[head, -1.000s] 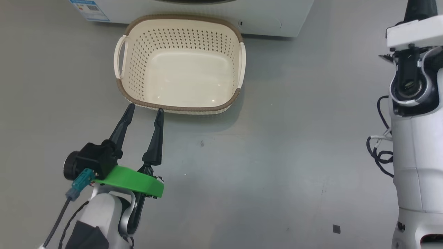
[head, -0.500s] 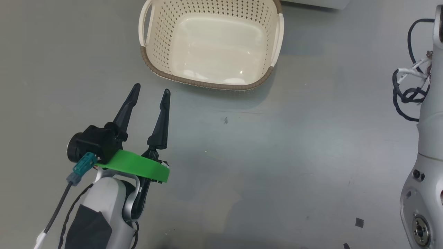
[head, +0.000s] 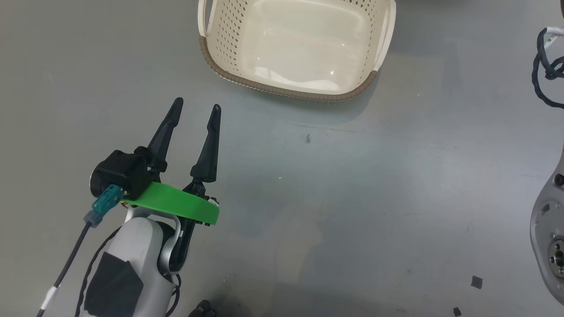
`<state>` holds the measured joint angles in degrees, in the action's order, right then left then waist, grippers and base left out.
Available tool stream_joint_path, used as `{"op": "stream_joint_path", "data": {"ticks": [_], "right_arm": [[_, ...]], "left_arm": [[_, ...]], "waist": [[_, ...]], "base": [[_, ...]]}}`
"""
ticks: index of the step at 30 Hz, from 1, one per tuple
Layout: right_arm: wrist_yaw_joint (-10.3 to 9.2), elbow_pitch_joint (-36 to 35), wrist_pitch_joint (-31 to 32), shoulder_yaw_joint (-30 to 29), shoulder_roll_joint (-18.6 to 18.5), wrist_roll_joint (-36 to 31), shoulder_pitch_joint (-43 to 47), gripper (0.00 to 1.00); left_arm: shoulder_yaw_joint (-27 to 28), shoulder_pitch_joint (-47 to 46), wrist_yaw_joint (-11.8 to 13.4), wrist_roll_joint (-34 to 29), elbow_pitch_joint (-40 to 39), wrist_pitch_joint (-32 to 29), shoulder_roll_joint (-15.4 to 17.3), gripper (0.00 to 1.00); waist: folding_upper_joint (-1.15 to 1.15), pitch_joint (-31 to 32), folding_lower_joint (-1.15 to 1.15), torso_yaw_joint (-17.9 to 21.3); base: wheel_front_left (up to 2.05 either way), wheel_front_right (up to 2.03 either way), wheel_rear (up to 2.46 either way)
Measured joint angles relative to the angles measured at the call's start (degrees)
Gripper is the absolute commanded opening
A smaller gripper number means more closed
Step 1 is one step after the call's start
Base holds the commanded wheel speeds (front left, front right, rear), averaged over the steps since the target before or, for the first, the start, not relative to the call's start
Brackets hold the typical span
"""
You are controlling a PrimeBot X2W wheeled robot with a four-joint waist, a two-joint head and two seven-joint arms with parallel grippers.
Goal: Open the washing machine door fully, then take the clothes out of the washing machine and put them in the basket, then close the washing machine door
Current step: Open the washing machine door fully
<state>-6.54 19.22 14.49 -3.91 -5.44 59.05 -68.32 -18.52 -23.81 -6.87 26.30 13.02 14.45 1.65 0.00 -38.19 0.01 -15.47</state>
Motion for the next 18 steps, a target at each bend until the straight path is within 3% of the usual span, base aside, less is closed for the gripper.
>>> {"op": "stream_joint_path", "data": {"ticks": [18], "right_arm": [[-0.27, 6.7, 9.0, -1.5, -2.4, 4.4, -7.5, 0.00]], "left_arm": [[-0.3, -0.9, 0.0, 1.1, 0.5, 0.0, -0.1, 1.00]], "waist": [[0.00, -0.9, 0.00, -0.4]], "base": [[0.00, 0.00, 0.00]]}}
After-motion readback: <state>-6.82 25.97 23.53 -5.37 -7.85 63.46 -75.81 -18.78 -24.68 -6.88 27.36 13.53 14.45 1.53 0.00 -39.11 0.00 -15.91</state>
